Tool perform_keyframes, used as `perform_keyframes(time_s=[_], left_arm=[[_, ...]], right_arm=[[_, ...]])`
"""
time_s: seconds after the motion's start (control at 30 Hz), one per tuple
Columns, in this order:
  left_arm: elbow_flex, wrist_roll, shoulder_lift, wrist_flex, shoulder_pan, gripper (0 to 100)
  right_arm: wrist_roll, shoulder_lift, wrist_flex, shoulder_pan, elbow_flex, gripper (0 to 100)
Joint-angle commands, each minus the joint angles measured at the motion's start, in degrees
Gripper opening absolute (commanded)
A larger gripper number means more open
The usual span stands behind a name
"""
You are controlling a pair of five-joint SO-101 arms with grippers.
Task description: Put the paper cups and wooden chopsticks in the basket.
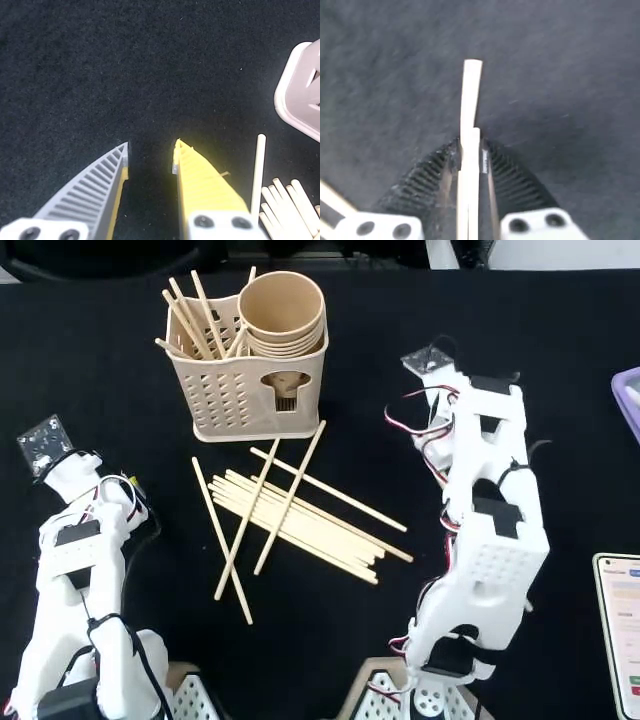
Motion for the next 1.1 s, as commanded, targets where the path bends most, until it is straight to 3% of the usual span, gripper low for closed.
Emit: perform_keyframes(time_s=[0.0, 0.47, 0.73, 0.93, 1.07], left_arm=[[-0.7, 0.4, -1.8, -1.1, 0.4, 16], [-0.5, 0.3, -1.8, -1.1, 0.2, 16], [-0.3, 0.3, -1.8, -1.1, 0.2, 16], [-0.4, 0.3, -1.8, -1.1, 0.2, 16], [-0.4, 0.3, -1.8, -1.1, 0.2, 16]], right_arm=[[2.1, -6.0, 3.6, 0.7, 0.0, 1.1], [0.7, -40.6, 2.5, -6.1, 14.6, 1.1], [0.4, -31.5, -27.8, -9.1, 28.1, 1.1], [0.4, -22.6, -20.5, -8.7, 20.0, 1.8], [0.7, -17.6, -15.4, -8.4, 15.4, 12.5]])
